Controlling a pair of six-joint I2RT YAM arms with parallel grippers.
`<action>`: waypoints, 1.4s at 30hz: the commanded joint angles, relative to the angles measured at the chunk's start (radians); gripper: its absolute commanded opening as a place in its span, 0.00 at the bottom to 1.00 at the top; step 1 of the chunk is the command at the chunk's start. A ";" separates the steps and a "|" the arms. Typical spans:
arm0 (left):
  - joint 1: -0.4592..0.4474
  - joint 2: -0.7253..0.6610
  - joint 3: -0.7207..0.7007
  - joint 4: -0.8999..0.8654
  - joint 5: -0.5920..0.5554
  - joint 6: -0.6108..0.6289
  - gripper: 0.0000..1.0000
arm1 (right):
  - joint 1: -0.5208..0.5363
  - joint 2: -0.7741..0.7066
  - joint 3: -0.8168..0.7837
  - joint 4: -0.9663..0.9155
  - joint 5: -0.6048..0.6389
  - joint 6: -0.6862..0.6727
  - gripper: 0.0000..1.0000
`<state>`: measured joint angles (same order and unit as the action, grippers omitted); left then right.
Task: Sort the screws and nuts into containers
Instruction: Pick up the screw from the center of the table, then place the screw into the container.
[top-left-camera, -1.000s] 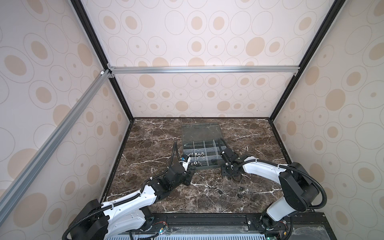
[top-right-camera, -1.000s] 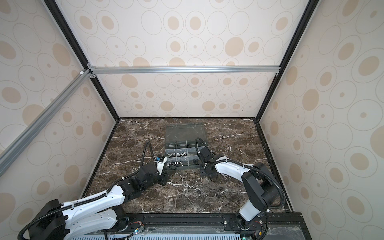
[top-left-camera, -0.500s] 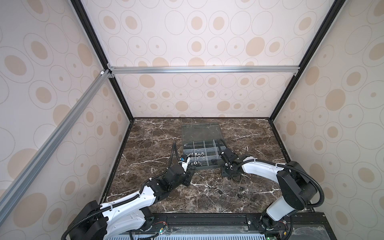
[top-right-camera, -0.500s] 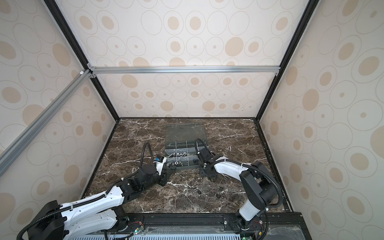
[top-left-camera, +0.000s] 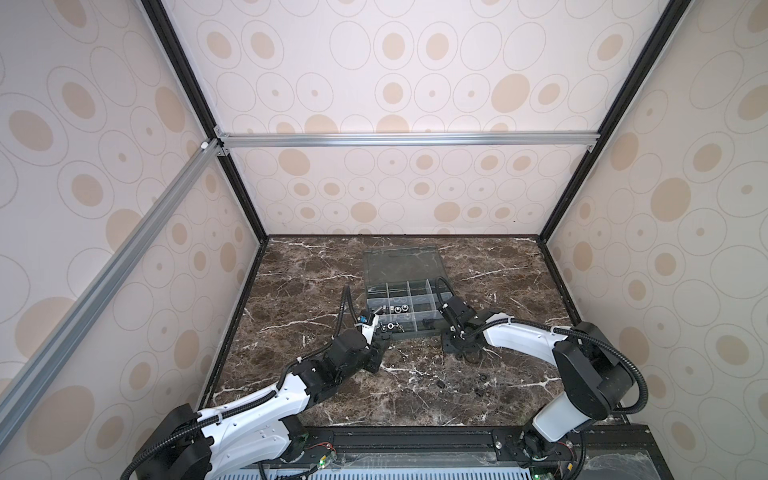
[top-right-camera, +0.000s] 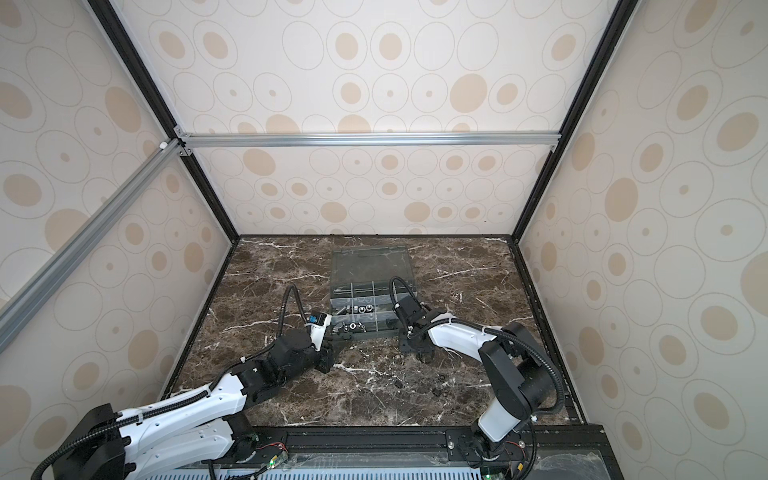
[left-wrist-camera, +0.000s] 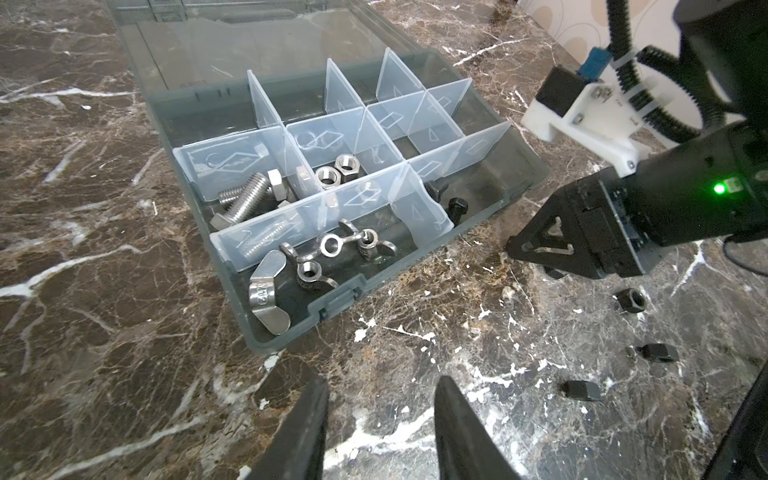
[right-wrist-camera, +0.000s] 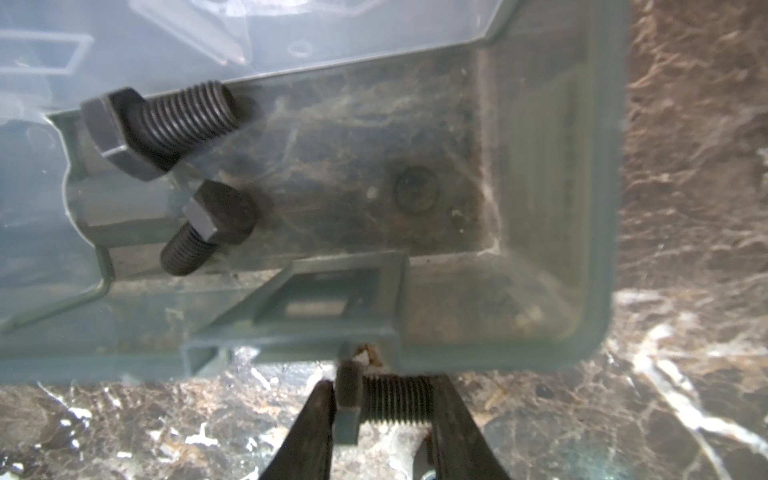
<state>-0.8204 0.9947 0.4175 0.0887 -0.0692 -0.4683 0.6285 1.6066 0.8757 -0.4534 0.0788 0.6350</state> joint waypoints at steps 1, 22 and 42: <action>0.006 -0.019 -0.002 0.001 -0.011 -0.018 0.43 | 0.010 -0.019 0.034 -0.051 0.005 -0.017 0.33; 0.007 -0.049 0.003 -0.021 -0.018 -0.027 0.43 | -0.014 0.106 0.393 -0.167 0.018 -0.187 0.32; 0.006 -0.085 -0.022 -0.021 -0.017 -0.053 0.43 | -0.042 0.187 0.363 -0.137 -0.012 -0.187 0.41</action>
<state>-0.8204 0.9253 0.3977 0.0795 -0.0734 -0.5018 0.5892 1.7840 1.2461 -0.5865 0.0742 0.4538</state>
